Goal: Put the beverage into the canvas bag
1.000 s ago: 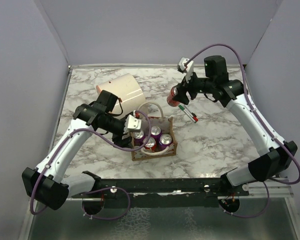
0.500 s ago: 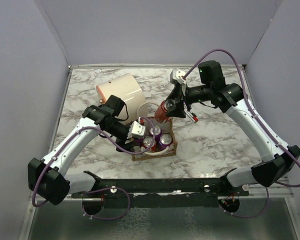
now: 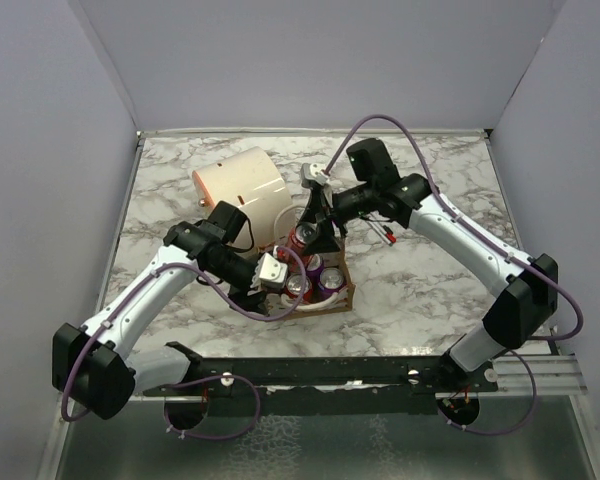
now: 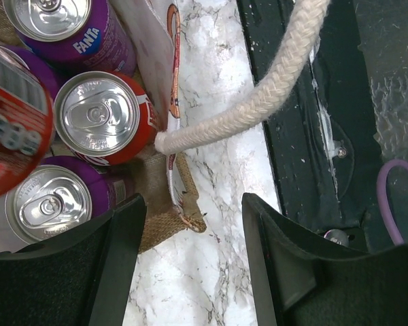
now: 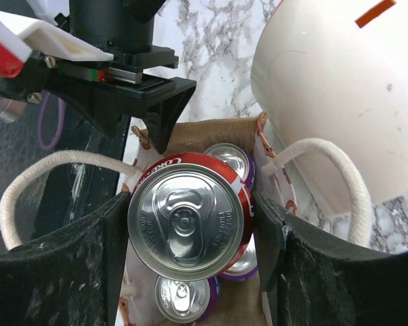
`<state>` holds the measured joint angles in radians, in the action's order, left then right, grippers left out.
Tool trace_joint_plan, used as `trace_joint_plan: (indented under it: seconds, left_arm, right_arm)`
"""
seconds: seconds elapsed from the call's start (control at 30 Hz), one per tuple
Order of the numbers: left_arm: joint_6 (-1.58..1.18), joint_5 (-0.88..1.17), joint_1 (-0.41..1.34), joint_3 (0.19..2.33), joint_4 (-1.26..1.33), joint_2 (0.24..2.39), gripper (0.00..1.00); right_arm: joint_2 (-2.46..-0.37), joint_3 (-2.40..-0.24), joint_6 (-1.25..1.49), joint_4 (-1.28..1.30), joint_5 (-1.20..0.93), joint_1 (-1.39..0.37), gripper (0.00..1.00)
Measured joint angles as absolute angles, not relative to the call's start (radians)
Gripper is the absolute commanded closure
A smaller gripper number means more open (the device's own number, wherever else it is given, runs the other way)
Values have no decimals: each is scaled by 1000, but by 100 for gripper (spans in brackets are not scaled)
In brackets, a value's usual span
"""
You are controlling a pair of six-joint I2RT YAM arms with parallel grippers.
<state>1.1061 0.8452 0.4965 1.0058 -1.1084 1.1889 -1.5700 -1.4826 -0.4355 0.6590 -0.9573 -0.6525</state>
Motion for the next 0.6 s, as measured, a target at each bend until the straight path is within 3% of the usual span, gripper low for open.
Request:
trace_joint_plan:
  seconds: [0.6]
  left_arm:
    - [1126, 846, 483, 979, -1116, 1125, 49]
  right_arm:
    - [-1642, -1453, -355, 543, -1043, -721, 99]
